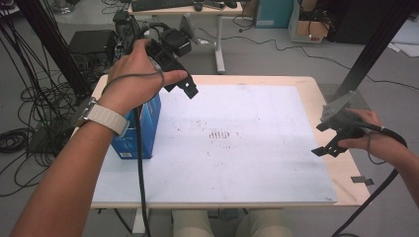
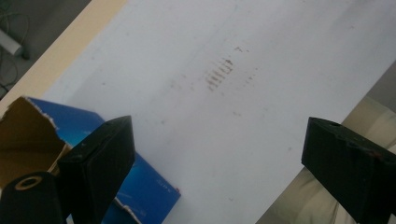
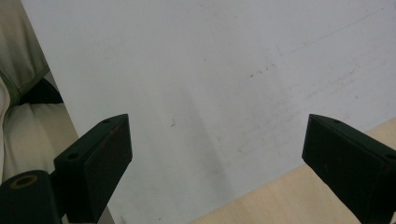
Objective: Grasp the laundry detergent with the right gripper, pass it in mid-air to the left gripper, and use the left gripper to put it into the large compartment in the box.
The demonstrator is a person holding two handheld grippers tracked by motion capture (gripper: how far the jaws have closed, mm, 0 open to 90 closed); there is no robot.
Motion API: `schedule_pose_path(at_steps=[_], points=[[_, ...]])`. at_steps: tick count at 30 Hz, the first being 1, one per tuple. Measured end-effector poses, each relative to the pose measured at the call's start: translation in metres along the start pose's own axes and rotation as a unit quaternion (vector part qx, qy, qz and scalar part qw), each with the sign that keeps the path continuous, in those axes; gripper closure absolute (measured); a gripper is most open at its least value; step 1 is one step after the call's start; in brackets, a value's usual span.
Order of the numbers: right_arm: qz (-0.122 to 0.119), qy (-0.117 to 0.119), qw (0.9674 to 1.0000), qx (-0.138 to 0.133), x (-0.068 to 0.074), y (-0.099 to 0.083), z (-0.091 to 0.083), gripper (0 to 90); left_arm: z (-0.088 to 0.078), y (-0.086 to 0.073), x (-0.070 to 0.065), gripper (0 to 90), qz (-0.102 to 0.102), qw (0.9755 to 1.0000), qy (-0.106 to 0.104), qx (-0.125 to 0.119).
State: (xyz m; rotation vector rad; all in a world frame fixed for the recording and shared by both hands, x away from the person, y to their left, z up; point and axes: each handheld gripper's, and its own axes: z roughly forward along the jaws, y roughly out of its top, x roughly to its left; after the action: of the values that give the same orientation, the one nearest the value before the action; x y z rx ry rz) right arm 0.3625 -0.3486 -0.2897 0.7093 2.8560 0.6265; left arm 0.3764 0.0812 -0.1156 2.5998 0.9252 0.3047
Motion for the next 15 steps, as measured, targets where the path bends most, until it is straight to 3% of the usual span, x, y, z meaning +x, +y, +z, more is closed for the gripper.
schedule_pose_path(at_steps=[3,5,7,11,15], points=[[0.002,0.000,1.0000,0.001,0.000,0.000,0.000,8.4,0.003,0.002,-0.008,10.2,0.027,0.9995,-0.012,0.006],[0.000,0.001,1.0000,0.001,-0.001,0.000,0.000,8.3,0.005,0.003,-0.012,10.4,0.058,0.9979,-0.017,0.024],[0.001,0.001,1.0000,-0.001,-0.001,0.000,-0.001,8.4,0.009,0.004,-0.017,10.5,0.074,0.9965,-0.022,0.030],[-0.002,0.001,1.0000,-0.002,-0.001,0.002,-0.002,8.4,0.017,0.002,-0.026,10.4,0.101,0.9938,-0.030,0.037],[0.000,0.001,1.0000,-0.001,0.000,0.001,-0.001,8.4,0.026,0.000,-0.033,10.5,0.114,0.9918,-0.035,0.045]])
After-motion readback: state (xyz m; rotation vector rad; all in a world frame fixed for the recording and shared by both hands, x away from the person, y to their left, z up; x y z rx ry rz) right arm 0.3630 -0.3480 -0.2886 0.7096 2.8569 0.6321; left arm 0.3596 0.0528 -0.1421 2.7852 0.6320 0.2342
